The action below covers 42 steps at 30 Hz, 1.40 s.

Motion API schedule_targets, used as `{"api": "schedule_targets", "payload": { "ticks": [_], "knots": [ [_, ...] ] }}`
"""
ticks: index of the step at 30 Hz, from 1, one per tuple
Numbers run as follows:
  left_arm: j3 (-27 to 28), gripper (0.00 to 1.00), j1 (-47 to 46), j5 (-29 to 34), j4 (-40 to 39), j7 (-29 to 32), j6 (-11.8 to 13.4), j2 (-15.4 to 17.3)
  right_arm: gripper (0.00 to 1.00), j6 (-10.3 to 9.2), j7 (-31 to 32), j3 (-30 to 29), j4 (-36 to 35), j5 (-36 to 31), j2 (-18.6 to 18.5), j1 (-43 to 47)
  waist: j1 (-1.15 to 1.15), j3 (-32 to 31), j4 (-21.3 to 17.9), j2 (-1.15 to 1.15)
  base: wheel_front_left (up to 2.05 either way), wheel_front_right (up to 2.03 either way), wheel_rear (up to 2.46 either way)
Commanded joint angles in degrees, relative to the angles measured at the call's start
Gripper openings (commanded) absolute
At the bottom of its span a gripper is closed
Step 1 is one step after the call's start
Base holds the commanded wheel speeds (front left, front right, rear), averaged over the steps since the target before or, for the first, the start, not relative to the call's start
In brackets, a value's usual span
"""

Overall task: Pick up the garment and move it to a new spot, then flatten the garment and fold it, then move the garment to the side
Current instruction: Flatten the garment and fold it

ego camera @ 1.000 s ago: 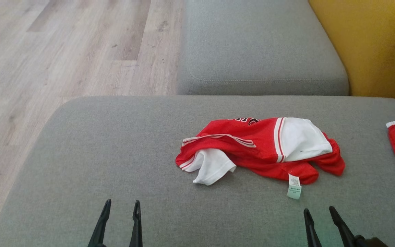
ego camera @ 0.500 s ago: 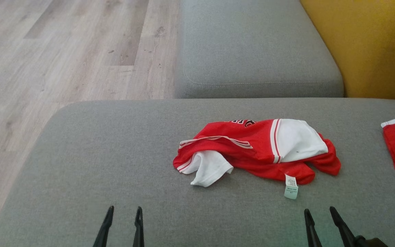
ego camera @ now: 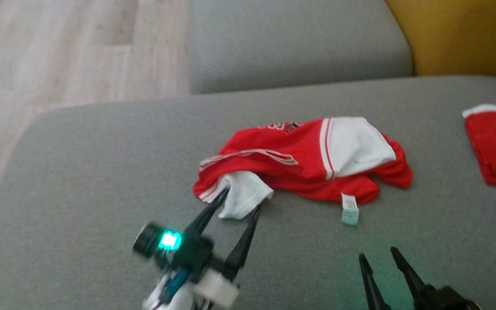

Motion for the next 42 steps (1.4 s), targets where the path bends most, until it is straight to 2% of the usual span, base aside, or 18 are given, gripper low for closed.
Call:
{"api": "schedule_targets", "payload": {
  "ticks": [1, 7, 15, 22, 23, 24, 25, 29, 35, 42],
  "knots": [
    [1.25, 1.00, -3.17, 0.59, -0.64, -0.54, -0.06, -0.34, 1.00, 0.39, -0.22, 1.54, -1.90, -0.31, -0.76, -3.26, -0.01, 3.10, -2.80, 0.00, 0.00, 0.00, 0.00],
    [-2.74, 1.00, -18.26, 2.59, 11.27, -0.54, -0.02, -0.34, 1.00, 0.39, -0.22, 3.46, -2.04, -0.24, -1.72, -7.10, -0.01, 11.04, -7.46, 0.00, 0.00, 0.00, 0.00],
    [-9.18, 1.00, -34.99, 7.84, 26.48, -0.54, -0.75, -0.24, 1.00, 0.39, -0.22, 3.93, -2.17, 0.35, -2.55, -11.99, -0.01, 18.21, -11.41, 0.00, 0.00, 0.00, 0.00],
    [-11.00, 1.00, -39.89, 7.33, 38.66, -0.55, -1.07, -0.30, 1.00, 0.39, -0.22, 3.24, -2.55, 0.41, -2.78, -13.23, -0.01, 19.72, -12.96, 0.00, 0.00, 0.00, 0.00],
    [-11.20, 0.62, -40.36, 7.11, 39.04, -0.55, -1.01, -0.31, 1.00, 0.39, -0.22, 3.22, -2.58, 0.41, -2.76, -13.26, -0.01, 19.84, -13.06, 0.00, 0.00, 0.00, 0.00],
    [-11.47, 0.19, -40.74, 6.99, 38.93, -0.55, -0.79, -0.31, 1.00, 0.39, -0.22, 3.22, -2.63, 0.39, -2.72, -13.31, -0.01, 19.93, -13.16, 0.00, 0.00, 0.00, 0.00],
    [-11.68, 0.00, -40.90, 6.77, 38.92, -0.55, -0.67, -0.32, 1.00, 0.39, -0.22, 3.22, -2.67, 0.38, -2.65, -13.36, -0.01, 19.95, -13.23, 0.00, 0.00, 0.00, 0.00],
    [-12.76, 0.00, -41.24, 5.90, 37.86, -0.55, -0.66, -0.33, 1.00, 0.39, -0.22, 3.52, -2.44, 0.48, -2.30, -13.38, -0.01, 18.98, -13.66, 0.00, 0.00, 0.00, 0.00],
    [-13.36, 0.00, -42.52, 0.79, 29.70, -0.55, -1.58, -0.34, 1.00, 0.39, -0.22, 4.31, -1.48, 0.85, -1.75, -12.87, -0.01, 14.93, -15.24, 0.00, 0.00, 0.00, 0.00],
    [-14.88, 0.00, -53.98, 4.07, 25.85, -0.55, -1.81, 1.80, 1.00, 0.39, -0.22, 7.44, 0.31, 1.98, -1.07, -11.48, -0.01, 7.78, -20.59, 0.00, 0.00, 0.00, 0.00]
  ]
}}
